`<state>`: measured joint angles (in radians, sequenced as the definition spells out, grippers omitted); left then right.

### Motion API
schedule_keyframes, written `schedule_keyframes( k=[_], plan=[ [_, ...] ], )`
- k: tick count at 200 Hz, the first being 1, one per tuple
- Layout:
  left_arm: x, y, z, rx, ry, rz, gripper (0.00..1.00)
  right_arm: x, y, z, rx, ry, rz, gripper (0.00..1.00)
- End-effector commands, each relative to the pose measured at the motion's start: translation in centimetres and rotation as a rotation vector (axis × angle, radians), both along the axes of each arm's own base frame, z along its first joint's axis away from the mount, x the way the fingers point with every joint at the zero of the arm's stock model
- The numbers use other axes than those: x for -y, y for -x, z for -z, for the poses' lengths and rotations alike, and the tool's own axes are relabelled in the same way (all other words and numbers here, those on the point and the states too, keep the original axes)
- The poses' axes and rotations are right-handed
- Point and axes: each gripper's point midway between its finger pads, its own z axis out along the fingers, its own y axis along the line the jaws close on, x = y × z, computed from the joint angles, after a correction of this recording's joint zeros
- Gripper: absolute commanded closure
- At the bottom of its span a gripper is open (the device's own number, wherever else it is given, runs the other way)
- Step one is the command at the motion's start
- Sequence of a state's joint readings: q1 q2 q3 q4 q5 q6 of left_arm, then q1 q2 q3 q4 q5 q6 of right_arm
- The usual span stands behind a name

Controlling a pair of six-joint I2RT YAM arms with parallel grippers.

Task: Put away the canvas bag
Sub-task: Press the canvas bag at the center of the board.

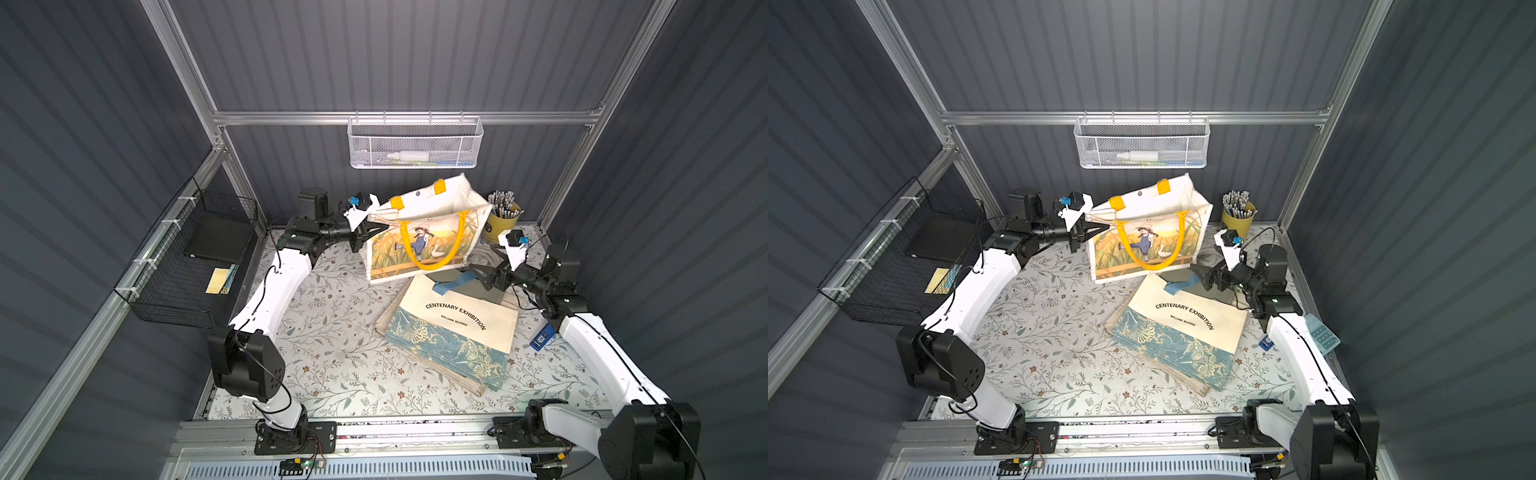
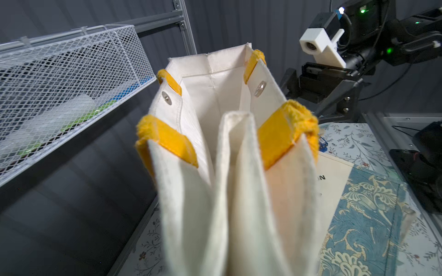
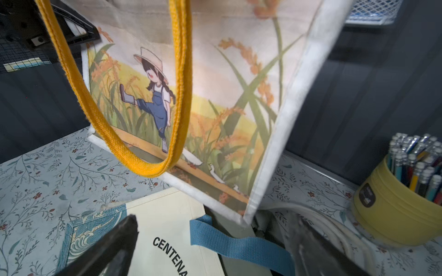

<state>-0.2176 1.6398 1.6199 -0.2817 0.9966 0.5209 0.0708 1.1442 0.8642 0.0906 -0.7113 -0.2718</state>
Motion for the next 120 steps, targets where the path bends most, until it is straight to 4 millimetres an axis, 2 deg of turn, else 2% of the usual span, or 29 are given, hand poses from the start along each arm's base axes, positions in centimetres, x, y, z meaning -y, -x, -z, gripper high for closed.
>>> schedule_keyframes(
  k=[1, 36, 64, 82, 120],
  plan=[
    [-0.5, 3.9, -3.8, 0.089, 0.034, 0.112, 1.0, 0.1, 0.9, -1.0, 0.099, 0.031, -0.015, 0.01],
    [-1.6, 5.7, -5.1, 0.098, 0.07, 0.173, 1.0, 0.2, 2.1, -1.9, 0.162, 0.039, -0.07, 0.01],
    [-2.4, 7.1, -6.4, 0.101, 0.117, 0.274, 1.0, -0.7, 3.8, -2.8, 0.199, 0.015, -0.225, 0.01],
    [-2.5, 7.6, -6.4, 0.087, 0.136, 0.32, 1.0, -1.6, 4.5, -3.4, 0.193, -0.017, -0.324, 0.01],
    [-2.5, 8.6, -6.1, 0.086, 0.157, 0.364, 1.0, -2.2, 4.0, -3.6, 0.207, -0.028, -0.39, 0.03]
  ],
)
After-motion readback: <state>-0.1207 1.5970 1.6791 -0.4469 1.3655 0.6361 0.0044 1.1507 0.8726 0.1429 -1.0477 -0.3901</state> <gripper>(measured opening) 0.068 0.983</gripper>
